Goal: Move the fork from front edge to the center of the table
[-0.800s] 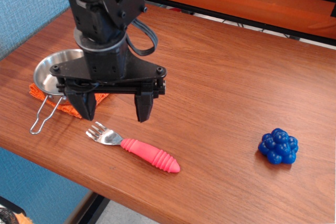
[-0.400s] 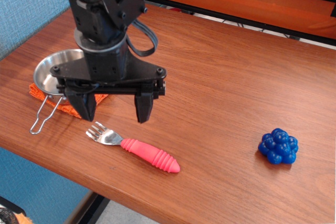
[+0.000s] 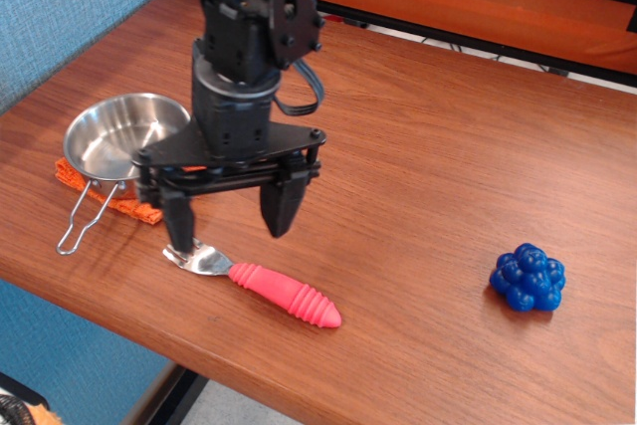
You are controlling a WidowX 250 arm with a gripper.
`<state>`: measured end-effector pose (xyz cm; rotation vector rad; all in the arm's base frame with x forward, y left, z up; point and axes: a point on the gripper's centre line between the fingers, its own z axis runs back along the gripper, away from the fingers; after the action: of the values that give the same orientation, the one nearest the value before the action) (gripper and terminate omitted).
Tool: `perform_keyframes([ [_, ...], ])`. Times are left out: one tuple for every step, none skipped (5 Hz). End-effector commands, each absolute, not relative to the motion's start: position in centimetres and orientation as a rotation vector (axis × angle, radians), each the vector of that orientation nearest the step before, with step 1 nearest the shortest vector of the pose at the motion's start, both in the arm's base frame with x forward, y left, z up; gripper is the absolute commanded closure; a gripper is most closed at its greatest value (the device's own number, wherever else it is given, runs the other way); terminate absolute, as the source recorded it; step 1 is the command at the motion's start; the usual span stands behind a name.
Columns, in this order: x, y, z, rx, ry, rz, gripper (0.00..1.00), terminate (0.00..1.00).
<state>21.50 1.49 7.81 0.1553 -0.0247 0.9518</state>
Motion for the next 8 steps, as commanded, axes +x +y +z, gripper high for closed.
perform_keyframes([
  [22.8, 0.5, 7.1, 0.005, -0.165, 1.457, 0.00, 0.00],
  [23.4, 0.3, 5.7, -0.068, -0.126, 1.512, 0.00, 0.00],
  [24.0, 0.1, 4.4, -0.084, -0.108, 1.526, 0.00, 0.00],
  [24.5, 0.0, 3.5, -0.063, -0.082, 1.509, 0.00, 0.00],
  [23.9, 0.0, 2.7, -0.018, -0.070, 1.518, 0.00, 0.00],
  [23.5, 0.0, 1.8, -0.002, -0.053, 1.503, 0.00, 0.00],
  [23.5, -0.1, 0.9, -0.004, -0.049, 1.499, 0.00, 0.00],
  [23.5, -0.1, 0.5, -0.004, -0.053, 1.502, 0.00, 0.00],
])
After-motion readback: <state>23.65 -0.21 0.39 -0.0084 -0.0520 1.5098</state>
